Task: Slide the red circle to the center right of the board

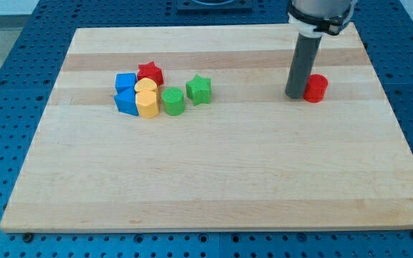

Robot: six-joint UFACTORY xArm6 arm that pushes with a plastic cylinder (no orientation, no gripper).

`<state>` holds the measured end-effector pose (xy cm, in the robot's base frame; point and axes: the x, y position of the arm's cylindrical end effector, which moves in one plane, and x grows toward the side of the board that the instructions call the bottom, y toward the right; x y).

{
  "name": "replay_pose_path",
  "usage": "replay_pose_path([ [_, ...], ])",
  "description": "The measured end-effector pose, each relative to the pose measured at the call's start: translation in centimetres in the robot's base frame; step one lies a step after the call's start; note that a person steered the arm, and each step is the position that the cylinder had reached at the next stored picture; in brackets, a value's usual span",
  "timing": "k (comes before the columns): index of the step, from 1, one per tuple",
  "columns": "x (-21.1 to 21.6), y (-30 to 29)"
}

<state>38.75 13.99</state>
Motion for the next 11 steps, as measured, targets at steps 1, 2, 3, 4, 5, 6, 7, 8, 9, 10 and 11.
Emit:
replay_pose_path([
  [1, -0.3, -2.4],
  [2, -0.5, -1.2],
  [3, -0.5, 3.1],
  [4, -0.5, 3.6],
  [5, 0.0, 3.9],
  [6, 0.0, 4.5],
  [7, 0.0, 4.8],
  [8, 0.0, 5.2],
  [9, 0.3, 5.2],
  [10, 0.7, 5.2],
  [11, 0.8, 5.2],
])
